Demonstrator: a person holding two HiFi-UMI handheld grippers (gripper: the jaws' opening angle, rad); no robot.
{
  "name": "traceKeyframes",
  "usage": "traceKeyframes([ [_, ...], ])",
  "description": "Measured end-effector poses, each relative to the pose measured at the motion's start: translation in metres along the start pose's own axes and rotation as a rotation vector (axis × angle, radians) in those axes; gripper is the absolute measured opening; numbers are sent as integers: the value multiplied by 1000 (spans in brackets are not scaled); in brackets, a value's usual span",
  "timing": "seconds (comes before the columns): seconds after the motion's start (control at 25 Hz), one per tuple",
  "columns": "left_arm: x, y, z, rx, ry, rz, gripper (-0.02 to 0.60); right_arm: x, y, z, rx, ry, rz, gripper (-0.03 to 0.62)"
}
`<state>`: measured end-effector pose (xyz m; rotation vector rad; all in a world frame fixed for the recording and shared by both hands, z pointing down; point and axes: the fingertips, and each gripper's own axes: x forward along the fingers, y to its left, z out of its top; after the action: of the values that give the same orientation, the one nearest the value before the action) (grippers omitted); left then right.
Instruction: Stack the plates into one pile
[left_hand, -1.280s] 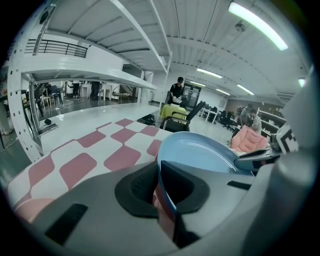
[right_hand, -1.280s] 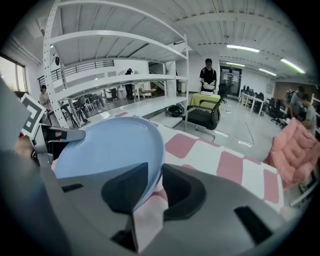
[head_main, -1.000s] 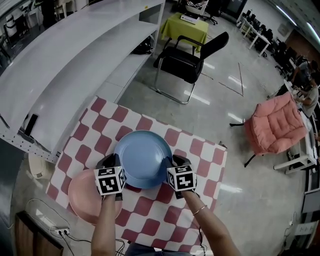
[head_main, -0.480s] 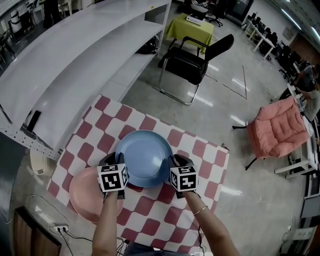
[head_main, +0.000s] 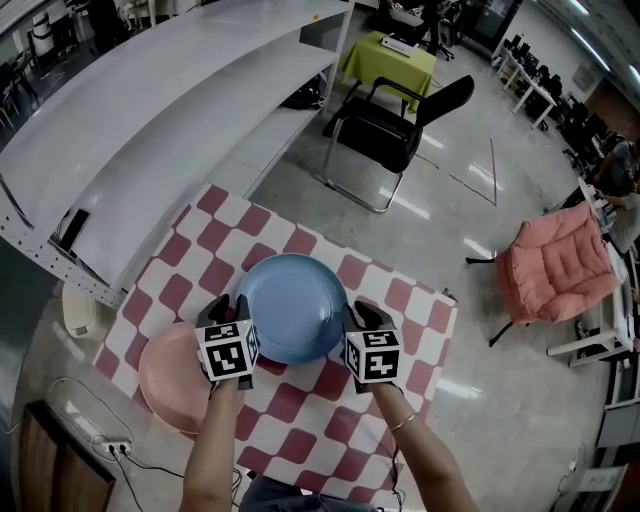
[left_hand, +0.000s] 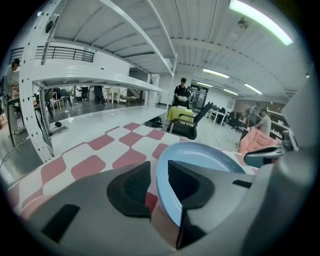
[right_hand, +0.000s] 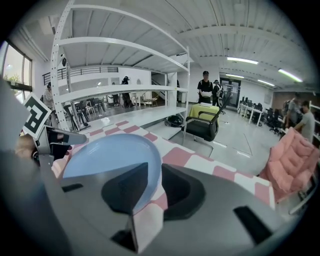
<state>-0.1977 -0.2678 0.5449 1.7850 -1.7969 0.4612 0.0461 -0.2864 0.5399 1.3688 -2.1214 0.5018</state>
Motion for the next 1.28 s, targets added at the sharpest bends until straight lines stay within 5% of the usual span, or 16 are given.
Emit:
traceKeyframes([
  [0.4, -72, 12, -2, -36, -96, 18, 95, -43, 77, 16, -39, -91, 194, 92],
  [1.08, -193, 81, -67, -143, -143, 222, 92, -81, 207, -5, -154, -118, 491, 80],
  [1.28, -227, 113, -90, -199, -178, 280, 63, -81, 241, -31, -198, -68, 510, 74],
])
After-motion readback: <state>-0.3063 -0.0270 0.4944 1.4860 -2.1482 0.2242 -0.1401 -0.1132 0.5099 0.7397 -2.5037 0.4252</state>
